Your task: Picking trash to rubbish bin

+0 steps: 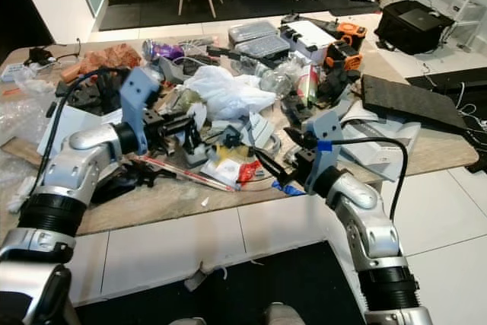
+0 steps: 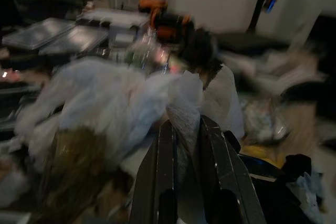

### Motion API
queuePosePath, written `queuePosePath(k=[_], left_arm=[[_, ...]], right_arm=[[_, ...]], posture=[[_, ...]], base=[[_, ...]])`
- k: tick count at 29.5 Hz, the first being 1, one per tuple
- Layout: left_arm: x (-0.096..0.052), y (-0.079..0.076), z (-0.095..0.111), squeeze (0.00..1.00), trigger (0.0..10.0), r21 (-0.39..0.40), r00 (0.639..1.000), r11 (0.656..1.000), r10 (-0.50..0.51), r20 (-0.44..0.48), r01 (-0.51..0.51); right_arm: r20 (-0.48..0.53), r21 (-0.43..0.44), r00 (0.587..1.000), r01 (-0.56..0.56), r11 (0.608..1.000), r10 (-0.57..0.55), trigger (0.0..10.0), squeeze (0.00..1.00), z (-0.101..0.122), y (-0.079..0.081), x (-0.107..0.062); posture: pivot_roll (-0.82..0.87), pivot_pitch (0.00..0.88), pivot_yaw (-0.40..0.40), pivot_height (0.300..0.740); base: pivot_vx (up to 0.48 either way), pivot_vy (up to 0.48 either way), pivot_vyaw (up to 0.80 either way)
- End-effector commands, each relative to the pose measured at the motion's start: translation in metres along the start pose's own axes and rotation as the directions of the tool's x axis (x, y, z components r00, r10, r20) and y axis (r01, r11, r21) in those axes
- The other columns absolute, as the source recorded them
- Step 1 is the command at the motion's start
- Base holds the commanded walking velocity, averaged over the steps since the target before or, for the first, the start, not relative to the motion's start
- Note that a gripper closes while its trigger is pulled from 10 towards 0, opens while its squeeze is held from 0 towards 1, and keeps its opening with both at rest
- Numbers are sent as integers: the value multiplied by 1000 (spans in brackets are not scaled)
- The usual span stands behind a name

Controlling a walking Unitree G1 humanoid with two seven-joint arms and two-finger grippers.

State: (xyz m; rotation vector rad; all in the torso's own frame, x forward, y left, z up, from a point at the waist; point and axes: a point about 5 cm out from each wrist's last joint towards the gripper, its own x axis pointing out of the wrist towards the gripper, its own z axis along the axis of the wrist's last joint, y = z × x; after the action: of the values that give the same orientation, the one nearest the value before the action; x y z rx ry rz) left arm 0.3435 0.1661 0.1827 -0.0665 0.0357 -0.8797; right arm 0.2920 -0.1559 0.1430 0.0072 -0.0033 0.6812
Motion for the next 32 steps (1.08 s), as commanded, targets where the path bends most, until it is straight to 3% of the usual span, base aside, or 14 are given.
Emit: queuePosePath(k=[1, 2, 7, 13, 23, 25, 30, 32], left_arm=[[-1, -2, 4, 0, 10000, -32, 999, 999, -18, 40, 19], [-1, -2, 4, 0, 10000, -32, 999, 999, -18, 40, 19], [-8, -4, 26, 0, 10000, -106, 975, 992, -46, 219, 71], [-18, -7, 30, 0, 10000, -149, 958, 985, -44, 285, 90], [-35, -25, -5, 0, 10000, -247, 956, 958, -71, 283, 144], [-50, -25, -21, 0, 10000, -303, 956, 946, -23, 293, 115], [-58, -26, -28, 0, 10000, -355, 952, 931, 30, 303, 83], [-58, -31, -35, 0, 10000, -376, 955, 924, 55, 292, 62]], right_arm=[[0, -1, 1000, 8, 1000, -8, 10000, 0, 2, -2, -1], [0, -1, 1000, 8, 1000, -8, 10000, 0, 2, -2, -1], [0, 1, 1000, 9, 1000, -9, 10000, 0, 2, -3, 1], [2, 0, 1000, 10, 1000, -10, 10000, 0, 3, -3, 3], [7, 14, 1000, -10, 1000, 10, 10000, 0, 3, -3, 3], [12, 31, 997, -74, 997, 74, 10000, 0, 3, 3, 0], [4, 50, 991, -131, 990, 131, 10000, 0, 2, 5, -3], [-25, 58, 966, -257, 965, 259, 10000, 0, -1, 16, -9]], posture=[[-45, 0, 9, 740], [-45, 0, 9, 740], [-31, 0, 5, 740], [-28, 0, 5, 740], [-20, 0, 0, 740], [-10, 0, 0, 740], [-10, 0, 0, 740], [-7, 0, -2, 740]], base=[[0, 0, 0], [0, 0, 0], [0, 0, 0], [0, 0, 0], [0, 0, 0], [0, 0, 0], [0, 0, 0], [0, 0, 0]])
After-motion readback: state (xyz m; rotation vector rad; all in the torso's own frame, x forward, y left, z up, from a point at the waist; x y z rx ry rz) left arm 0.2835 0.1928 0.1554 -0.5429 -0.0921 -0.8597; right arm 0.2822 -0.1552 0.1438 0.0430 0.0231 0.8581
